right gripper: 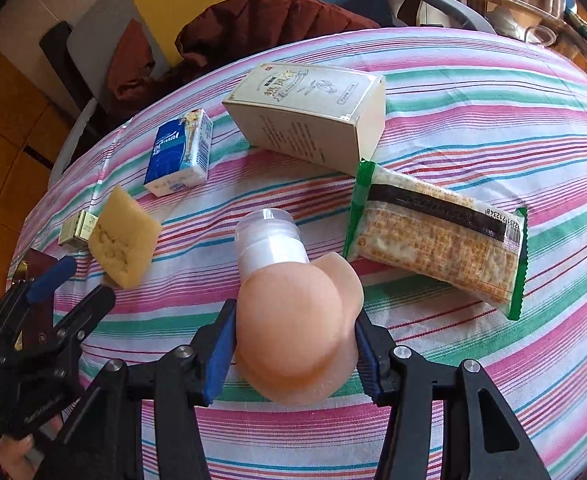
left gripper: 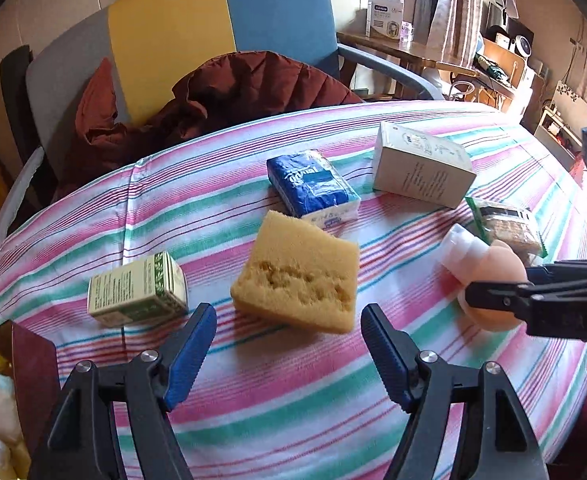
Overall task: Organize objects
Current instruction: 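Grasp the second yellow sponge with the left tool while the right tool holds the bottle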
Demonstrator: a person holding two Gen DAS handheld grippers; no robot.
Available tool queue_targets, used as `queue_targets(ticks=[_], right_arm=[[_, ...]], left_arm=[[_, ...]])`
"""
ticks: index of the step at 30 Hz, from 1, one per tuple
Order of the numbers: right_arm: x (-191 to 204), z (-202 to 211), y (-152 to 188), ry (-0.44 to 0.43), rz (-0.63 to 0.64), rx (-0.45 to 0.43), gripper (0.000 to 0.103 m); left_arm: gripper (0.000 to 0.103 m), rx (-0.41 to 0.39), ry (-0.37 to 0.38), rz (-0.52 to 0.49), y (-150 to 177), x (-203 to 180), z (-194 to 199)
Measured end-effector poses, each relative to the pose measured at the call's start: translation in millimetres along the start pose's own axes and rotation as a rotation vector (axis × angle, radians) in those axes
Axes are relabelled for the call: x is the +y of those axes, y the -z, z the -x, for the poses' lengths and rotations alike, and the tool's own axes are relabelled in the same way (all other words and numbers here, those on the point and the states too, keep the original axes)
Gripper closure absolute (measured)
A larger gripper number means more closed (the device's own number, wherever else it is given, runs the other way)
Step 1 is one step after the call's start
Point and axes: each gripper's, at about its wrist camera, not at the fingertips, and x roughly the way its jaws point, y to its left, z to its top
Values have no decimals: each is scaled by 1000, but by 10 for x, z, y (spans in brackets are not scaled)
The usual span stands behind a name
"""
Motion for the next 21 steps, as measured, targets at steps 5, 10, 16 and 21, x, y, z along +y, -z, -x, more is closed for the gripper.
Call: queue_targets(ticks=[5, 10, 16, 21], right_arm=[[1, -31, -25, -38, -19, 9, 50], [8, -43, -35, -47, -27, 14, 49], [14, -26, -18, -46, -28, 14, 49], [19, -34, -34, -46, -28, 16, 49]], left_arm=[[19, -2, 13, -39, -54, -9, -207], [19, -49, 26, -43, -61, -109, -215], [37, -98, 80, 65, -72, -50, -263], [43, -123, 110, 99, -5, -4, -276]])
